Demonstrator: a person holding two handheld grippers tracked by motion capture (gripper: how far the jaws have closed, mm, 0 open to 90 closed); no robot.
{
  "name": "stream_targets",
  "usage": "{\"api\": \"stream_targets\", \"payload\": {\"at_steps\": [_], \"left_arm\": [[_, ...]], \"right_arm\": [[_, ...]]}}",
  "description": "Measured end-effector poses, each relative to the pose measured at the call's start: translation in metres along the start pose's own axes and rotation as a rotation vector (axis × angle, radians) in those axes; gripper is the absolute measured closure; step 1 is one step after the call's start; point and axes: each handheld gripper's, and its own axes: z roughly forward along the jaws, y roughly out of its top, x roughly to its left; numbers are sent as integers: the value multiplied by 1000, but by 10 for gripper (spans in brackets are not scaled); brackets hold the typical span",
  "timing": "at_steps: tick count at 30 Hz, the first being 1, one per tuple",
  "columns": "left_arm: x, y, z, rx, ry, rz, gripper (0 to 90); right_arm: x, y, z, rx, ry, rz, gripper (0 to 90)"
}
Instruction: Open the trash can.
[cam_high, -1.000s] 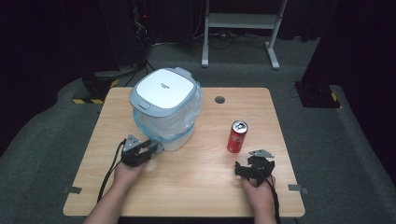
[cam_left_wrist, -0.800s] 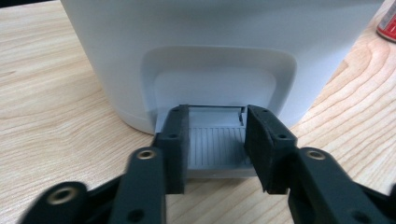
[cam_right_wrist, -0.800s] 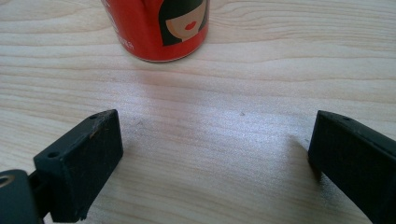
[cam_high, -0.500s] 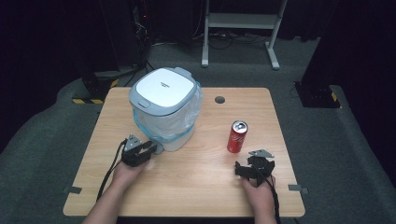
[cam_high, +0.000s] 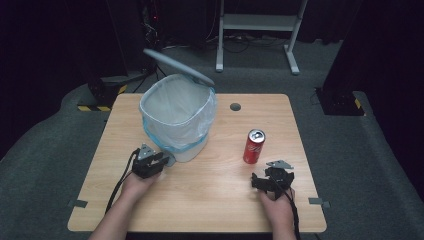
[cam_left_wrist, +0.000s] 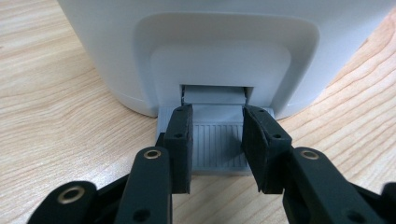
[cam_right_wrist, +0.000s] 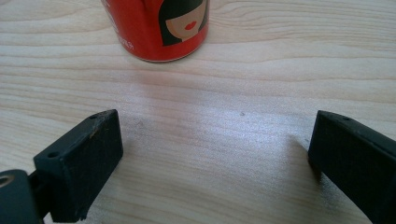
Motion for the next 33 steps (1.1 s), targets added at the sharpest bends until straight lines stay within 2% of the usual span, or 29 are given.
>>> {"api": "stream_targets", "payload": {"at_steps": [17, 23, 27, 29, 33], "left_arm": [[0, 0, 0, 6, 0, 8, 636], [0, 0, 1, 4, -1, 3, 635], [0, 0, 1, 4, 0, 2, 635], [0, 0, 1, 4, 2, 2, 635], [0, 0, 1, 4, 1, 0, 635]], "right_arm": [[0, 1, 1, 3, 1, -5, 20], [-1, 1, 0, 2, 13, -24, 22], [-5, 0, -1, 6, 11, -10, 26], [-6, 0, -7, -15, 15, 26, 26], [-1, 4, -19, -71, 26, 0, 25]]}}
